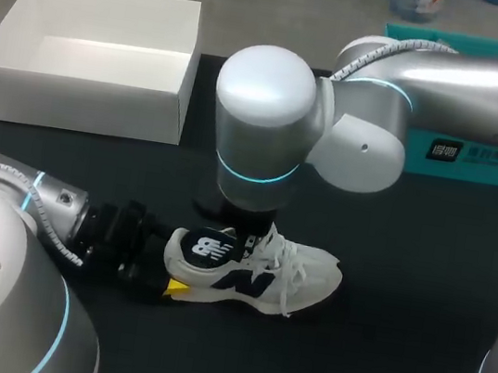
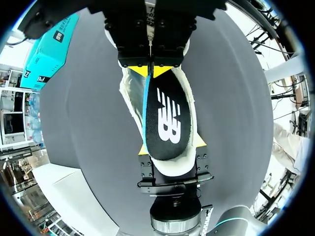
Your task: Take the shoe out of the shoebox, open the shoe tongue, remove and reinsert the insole, then place the shoe into the shoebox
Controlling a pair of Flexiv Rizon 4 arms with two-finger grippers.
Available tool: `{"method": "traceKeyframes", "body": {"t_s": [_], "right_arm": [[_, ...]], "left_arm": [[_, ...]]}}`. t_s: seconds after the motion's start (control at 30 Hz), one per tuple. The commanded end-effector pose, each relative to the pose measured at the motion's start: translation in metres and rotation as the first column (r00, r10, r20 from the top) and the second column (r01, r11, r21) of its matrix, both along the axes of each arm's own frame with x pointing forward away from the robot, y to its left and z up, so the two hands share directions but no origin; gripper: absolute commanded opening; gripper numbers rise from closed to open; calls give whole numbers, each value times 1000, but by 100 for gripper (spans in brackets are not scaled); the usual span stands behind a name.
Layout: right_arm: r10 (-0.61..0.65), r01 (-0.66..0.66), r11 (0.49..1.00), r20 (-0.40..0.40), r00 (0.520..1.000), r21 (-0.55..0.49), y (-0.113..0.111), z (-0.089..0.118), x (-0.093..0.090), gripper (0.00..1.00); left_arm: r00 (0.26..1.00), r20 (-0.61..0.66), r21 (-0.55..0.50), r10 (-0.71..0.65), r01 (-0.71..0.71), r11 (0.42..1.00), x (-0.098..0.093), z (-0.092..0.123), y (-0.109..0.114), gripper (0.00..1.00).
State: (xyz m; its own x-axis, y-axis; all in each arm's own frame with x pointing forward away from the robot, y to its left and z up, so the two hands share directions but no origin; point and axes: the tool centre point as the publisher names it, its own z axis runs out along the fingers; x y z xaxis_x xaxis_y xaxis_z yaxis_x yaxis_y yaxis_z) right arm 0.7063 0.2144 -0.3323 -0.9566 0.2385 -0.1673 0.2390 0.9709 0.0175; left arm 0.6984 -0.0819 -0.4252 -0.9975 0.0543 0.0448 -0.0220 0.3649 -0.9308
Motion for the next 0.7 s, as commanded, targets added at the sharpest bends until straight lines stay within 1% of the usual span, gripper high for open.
{"method": "traceKeyframes", "body": {"t_s": [0.03, 0.2, 0.3, 0.57, 0.7], "right_arm": [[-4, 4, 1000, 0, 1000, 8, -6, 5, 0, 0], [-2, 2, 999, 10, 1000, 35, -6, 4, 4, 0], [16, -16, 998, 9, 1000, 59, -2, 2, 7, 0], [78, -81, 992, 43, 996, 96, 22, 8, 28, 0], [109, -114, 987, 49, 993, 110, 31, 12, 34, 0]], "left_arm": [[1000, 0, 1, 0, 0, 1000, 0, -4, -1, 0], [1000, 0, 1, 0, 0, 1000, 0, -4, -1, 0], [1000, 0, 1, 0, 0, 1000, 0, -4, -1, 0], [1000, 0, 1, 0, 0, 1000, 0, -4, -1, 0], [1000, 0, 1, 0, 0, 1000, 0, -4, -1, 0]]}}
